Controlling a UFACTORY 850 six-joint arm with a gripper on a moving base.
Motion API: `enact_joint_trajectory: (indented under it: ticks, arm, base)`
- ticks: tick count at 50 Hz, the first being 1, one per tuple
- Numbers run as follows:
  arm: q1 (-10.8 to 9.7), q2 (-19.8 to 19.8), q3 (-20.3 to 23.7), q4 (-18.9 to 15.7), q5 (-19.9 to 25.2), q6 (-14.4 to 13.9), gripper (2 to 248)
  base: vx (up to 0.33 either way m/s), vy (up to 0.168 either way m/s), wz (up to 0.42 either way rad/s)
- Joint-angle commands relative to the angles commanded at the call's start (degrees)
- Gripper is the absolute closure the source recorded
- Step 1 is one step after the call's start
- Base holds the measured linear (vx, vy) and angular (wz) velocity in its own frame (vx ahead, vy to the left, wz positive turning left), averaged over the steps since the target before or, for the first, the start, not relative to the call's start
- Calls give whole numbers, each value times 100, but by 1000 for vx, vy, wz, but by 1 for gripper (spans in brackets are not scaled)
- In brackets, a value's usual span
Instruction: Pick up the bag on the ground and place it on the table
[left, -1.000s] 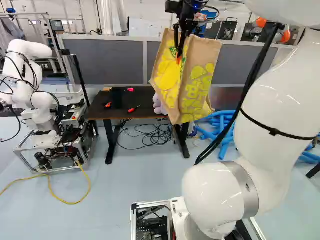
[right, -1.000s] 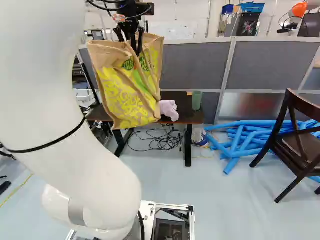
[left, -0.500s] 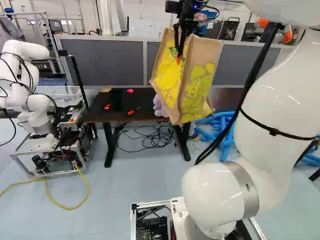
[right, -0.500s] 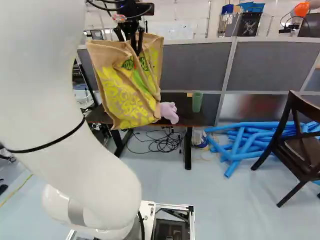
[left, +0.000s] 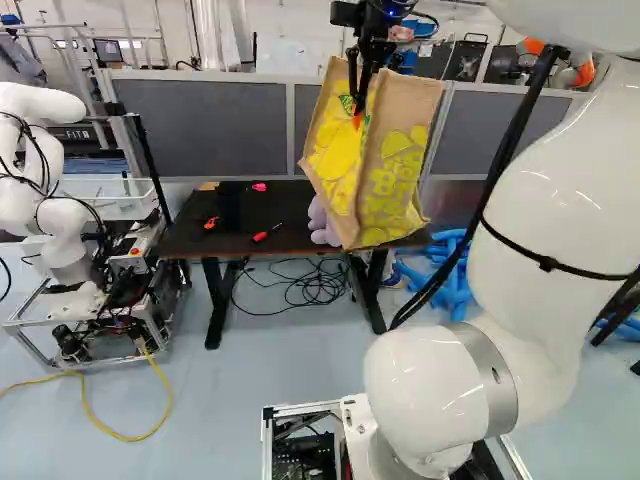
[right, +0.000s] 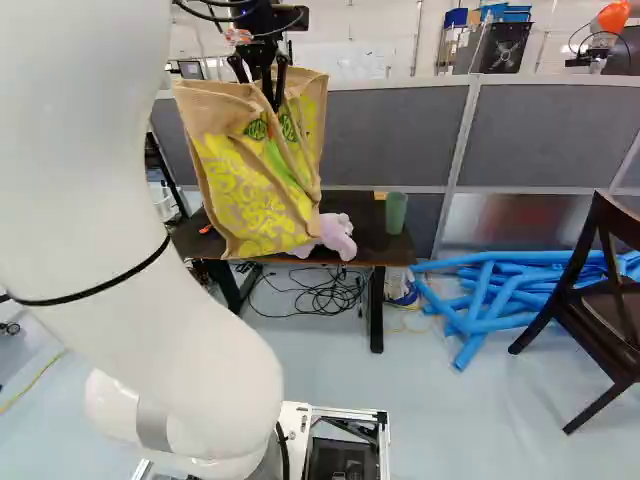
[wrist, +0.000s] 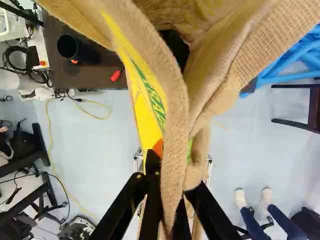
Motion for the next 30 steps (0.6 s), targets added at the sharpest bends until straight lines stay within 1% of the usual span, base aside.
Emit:
enact_joint_trajectory:
  ticks: [30]
  arm:
    - [0, 0, 0, 0, 0, 0, 229]
  base:
    - [181, 0, -4]
